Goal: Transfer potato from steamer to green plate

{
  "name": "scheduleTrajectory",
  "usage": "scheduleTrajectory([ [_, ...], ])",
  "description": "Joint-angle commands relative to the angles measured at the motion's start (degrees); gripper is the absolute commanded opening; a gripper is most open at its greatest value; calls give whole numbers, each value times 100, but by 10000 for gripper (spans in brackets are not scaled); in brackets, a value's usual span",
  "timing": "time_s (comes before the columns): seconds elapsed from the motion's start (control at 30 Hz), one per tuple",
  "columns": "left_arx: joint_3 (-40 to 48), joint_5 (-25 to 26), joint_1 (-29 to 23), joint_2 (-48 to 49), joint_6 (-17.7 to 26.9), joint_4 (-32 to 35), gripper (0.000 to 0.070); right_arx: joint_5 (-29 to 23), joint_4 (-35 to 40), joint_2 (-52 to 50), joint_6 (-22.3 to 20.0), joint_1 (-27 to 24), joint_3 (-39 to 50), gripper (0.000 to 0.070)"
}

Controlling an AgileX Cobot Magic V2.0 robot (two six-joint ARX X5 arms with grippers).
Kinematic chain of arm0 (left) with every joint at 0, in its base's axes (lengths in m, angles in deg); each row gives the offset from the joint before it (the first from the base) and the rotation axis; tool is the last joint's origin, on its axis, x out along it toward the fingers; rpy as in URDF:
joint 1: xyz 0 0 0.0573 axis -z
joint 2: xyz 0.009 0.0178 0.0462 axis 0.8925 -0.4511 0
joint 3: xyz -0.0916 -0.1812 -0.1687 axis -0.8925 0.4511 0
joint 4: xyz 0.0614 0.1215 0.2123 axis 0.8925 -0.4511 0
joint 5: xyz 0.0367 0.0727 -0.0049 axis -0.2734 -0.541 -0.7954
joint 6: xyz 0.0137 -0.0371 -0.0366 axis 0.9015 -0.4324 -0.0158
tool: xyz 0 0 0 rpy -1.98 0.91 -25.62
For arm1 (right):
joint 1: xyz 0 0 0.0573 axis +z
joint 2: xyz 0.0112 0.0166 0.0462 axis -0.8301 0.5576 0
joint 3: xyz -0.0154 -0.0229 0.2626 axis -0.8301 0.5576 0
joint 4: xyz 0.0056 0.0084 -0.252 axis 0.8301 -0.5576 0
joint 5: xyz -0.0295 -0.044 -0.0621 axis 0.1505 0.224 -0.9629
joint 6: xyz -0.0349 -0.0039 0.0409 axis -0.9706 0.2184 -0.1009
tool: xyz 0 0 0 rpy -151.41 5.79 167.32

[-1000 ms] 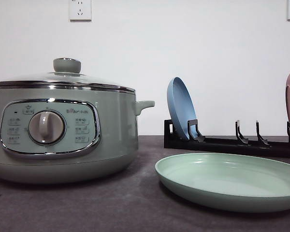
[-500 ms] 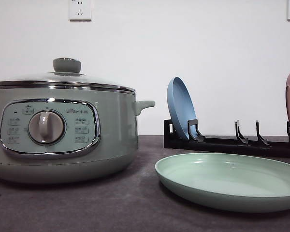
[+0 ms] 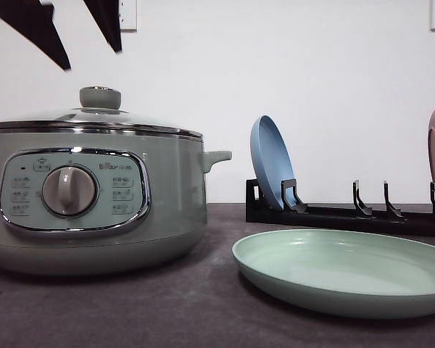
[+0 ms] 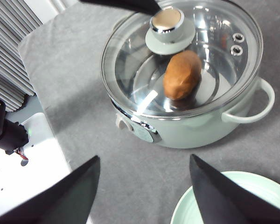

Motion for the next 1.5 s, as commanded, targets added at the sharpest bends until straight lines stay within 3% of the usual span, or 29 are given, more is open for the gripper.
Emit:
scheduleTrajectory([
  [0.0, -155, -24, 66, -163, 79, 24, 562, 4, 26, 52, -83, 50, -90, 379],
  [1.07, -155, -261, 218, -656, 76, 109, 546, -7, 28, 55, -85, 50, -90, 379],
  [1.1, -155, -261, 218, -656, 75, 101, 534, -19, 28, 55, -85, 50, -90, 379],
  [1.2, -155, -261, 220, -656, 37, 77, 412, -42, 31, 55, -94, 50, -90, 379],
  [1.33, -155, -259, 220, -656, -16, 66, 368, -42, 31, 55, -129, 50, -90, 379],
  [1.47, -155, -259, 220, -656, -30, -13, 273, -42, 31, 55, -131, 50, -90, 379],
])
